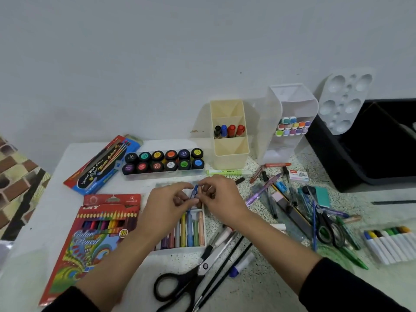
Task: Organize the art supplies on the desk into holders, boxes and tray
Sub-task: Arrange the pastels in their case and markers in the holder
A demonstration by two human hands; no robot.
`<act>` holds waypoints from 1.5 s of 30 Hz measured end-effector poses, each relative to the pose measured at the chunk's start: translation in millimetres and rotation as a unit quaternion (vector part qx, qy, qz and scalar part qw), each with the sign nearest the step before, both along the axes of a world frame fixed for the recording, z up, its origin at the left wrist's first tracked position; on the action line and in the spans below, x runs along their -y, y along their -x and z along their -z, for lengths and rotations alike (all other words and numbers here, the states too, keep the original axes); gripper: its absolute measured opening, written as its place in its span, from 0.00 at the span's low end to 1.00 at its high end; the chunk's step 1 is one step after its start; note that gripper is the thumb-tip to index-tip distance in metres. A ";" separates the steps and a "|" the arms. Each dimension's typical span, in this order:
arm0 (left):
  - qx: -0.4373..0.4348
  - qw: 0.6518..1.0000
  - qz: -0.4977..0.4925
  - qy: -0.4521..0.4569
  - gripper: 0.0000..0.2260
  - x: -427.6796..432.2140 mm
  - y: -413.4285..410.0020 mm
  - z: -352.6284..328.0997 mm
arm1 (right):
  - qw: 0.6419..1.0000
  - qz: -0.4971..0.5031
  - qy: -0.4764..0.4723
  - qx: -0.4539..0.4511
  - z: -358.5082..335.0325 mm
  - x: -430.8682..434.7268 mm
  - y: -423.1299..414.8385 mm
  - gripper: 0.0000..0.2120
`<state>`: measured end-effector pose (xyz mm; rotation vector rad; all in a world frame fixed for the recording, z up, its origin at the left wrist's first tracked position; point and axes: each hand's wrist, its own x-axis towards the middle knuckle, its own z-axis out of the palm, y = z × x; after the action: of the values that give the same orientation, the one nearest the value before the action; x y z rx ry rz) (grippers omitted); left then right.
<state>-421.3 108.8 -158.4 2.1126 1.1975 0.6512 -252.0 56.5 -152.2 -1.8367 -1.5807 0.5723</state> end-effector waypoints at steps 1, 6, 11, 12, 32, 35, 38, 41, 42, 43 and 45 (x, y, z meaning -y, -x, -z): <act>-0.003 1.000 0.003 -0.008 0.13 -0.3 -1.8 0.7 | 1.000 -0.001 -0.004 -0.001 0.6 0.1 0.2 0.11; -0.016 0.997 -0.011 -0.071 0.09 2.6 -5.6 8.7 | 1.000 0.015 -0.003 0.003 4.4 0.0 0.1 0.10; -0.038 0.992 0.053 -0.104 0.12 7.3 3.4 16.5 | 1.000 0.017 -0.023 -0.007 6.7 0.5 0.9 0.09; -0.042 0.991 0.061 -0.111 0.11 6.2 4.8 16.2 | 1.000 0.017 -0.024 -0.005 6.9 0.2 0.6 0.09; -0.147 0.977 0.124 -0.091 0.13 -5.1 -0.3 1.2 | 0.983 -0.083 0.059 0.151 -4.2 -1.4 -0.1 0.09; -0.162 0.974 0.126 -0.093 0.12 -4.8 -2.4 -0.3 | 0.974 -0.090 0.077 0.192 -12.7 -1.5 2.7 0.09; -0.164 0.974 0.120 -0.097 0.14 -1.6 -3.5 -1.3 | 0.976 -0.105 0.067 0.176 -12.2 2.5 -4.3 0.10; -0.141 0.978 0.110 -0.109 0.13 6.0 -8.6 -4.4 | 0.991 -0.082 0.019 0.104 -13.7 18.1 -20.3 0.09; -0.124 0.980 0.111 -0.112 0.12 9.7 -13.1 -6.3 | 0.995 -0.057 0.001 0.085 -15.6 25.6 -27.6 0.10; -0.105 0.981 0.115 -0.112 0.10 13.8 -19.6 -8.9 | 0.997 -0.030 -0.018 0.068 -18.3 33.9 -35.5 0.10; -0.073 0.982 0.133 -0.109 0.08 22.6 -37.6 -14.6 | 0.998 0.016 -0.051 0.042 -22.9 52.8 -53.5 0.10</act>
<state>-383.7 86.2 -143.8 2.4858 0.9281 0.5322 -198.5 3.8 -129.4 -1.8282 -1.6018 0.3966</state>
